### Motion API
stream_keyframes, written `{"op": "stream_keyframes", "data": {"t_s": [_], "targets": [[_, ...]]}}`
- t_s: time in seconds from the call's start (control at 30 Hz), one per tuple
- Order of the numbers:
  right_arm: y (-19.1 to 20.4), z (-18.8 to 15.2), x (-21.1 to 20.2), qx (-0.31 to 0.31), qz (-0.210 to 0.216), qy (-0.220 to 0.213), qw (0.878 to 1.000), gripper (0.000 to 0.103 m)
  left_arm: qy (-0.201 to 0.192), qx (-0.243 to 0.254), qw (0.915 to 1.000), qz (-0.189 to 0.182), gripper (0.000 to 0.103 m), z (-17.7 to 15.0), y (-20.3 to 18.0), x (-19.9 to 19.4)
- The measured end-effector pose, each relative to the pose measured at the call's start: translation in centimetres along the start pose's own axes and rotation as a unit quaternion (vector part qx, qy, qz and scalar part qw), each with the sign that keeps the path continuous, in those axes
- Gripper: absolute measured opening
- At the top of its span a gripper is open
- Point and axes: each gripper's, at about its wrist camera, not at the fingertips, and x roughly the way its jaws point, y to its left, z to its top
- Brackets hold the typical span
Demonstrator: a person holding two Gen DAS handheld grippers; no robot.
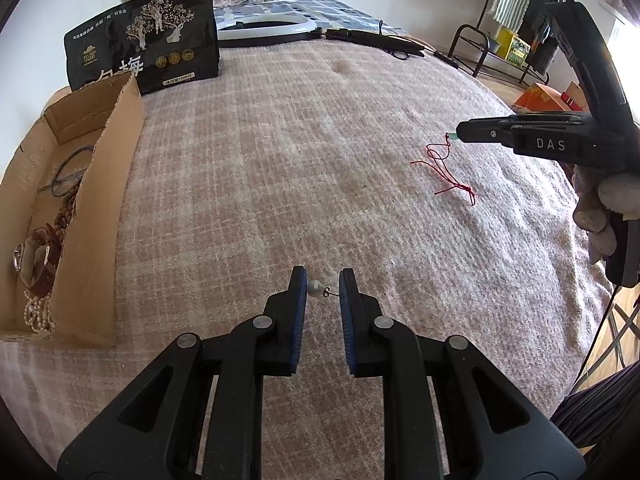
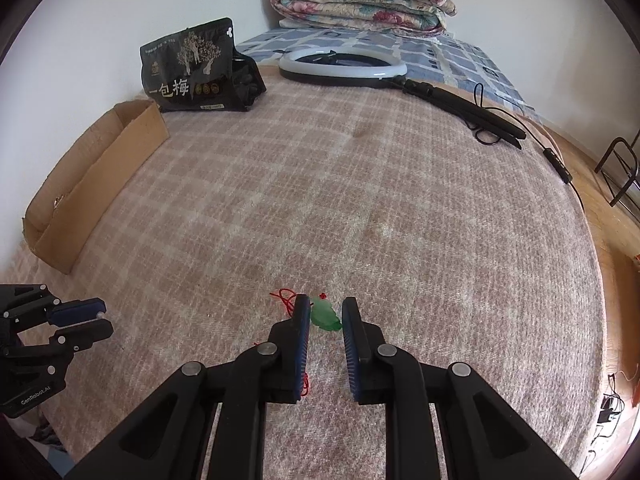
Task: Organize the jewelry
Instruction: 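Lift and carry the pearl earring and jade charm over the cardboard box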
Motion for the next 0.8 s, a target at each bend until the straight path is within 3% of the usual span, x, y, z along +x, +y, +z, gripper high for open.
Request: {"op": "stream_keyframes", "data": {"t_s": [0.3,0.8], "targets": [[0.2,1.9,-3.7,0.015,0.021,-0.049,0.998,0.015,-0.018,-0.009,0.9998,-0.004,0.015,0.7,0.5,-1.4],[4.9,5.4,-8.5,-0.015,0.047,-0.117,0.992,0.015,-0.084,-0.053,0.9951,0.003,0.015,3.1,4.6,-7.0]]}}
